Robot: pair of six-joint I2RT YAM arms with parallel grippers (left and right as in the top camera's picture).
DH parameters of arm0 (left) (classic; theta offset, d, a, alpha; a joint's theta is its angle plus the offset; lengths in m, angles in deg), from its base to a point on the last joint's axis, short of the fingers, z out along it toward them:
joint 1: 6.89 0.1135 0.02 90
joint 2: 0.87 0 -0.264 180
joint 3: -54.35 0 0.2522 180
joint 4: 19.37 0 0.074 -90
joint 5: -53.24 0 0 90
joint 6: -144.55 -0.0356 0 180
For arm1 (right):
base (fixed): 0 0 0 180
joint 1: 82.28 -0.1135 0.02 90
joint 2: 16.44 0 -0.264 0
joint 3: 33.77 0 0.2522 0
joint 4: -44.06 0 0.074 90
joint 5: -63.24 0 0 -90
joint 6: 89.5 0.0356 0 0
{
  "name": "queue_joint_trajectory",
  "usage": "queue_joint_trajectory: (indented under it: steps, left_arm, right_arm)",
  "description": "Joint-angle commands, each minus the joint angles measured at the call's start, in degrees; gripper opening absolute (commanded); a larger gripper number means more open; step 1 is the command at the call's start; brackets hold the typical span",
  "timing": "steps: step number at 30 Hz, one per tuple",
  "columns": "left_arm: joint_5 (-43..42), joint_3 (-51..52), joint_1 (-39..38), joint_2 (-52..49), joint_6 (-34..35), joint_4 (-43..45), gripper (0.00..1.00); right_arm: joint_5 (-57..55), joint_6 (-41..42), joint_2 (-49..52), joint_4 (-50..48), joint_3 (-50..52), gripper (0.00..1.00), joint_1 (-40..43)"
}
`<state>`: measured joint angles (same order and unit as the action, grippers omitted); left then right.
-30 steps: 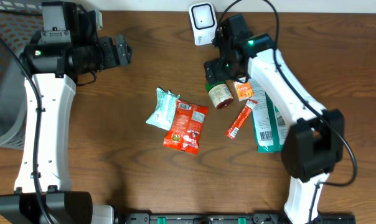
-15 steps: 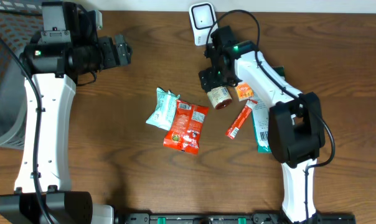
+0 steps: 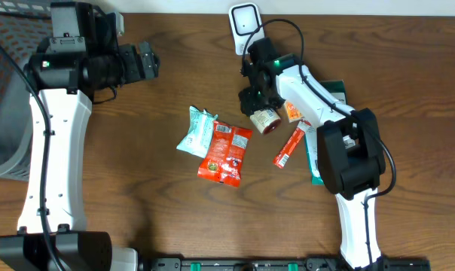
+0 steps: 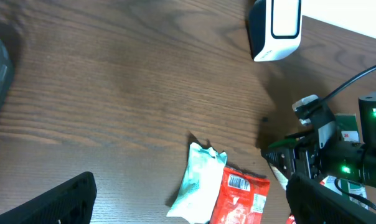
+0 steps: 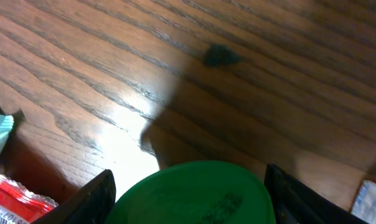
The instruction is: Scan the item barcode
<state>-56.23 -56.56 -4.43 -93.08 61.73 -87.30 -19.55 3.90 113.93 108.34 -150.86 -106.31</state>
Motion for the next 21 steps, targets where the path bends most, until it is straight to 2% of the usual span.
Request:
queue_joint_trajectory:
  steps: [1,9,16,21]
  left_arm:
    - [-0.7,-0.6,0.0,-0.3,-0.5,-0.2,0.97]
    - [-0.7,-0.6,0.0,-0.3,-0.5,-0.2,0.97]
    - [-0.7,-0.6,0.0,-0.3,-0.5,-0.2,0.97]
    - [-0.7,-0.6,0.0,-0.3,-0.5,-0.2,0.97]
  right_arm:
    - [-1.5,-0.3,-4.4,0.7,-0.6,0.6,-0.2]
    - [-5.8,-0.2,-10.0,4.7,-0.6,0.55,-0.5]
    - [-6.3,4.3,-10.8,11.6,-0.4,0.54,-0.9]
    - [-6.3,6.9,-10.8,12.8,-0.4,0.54,-1.9]
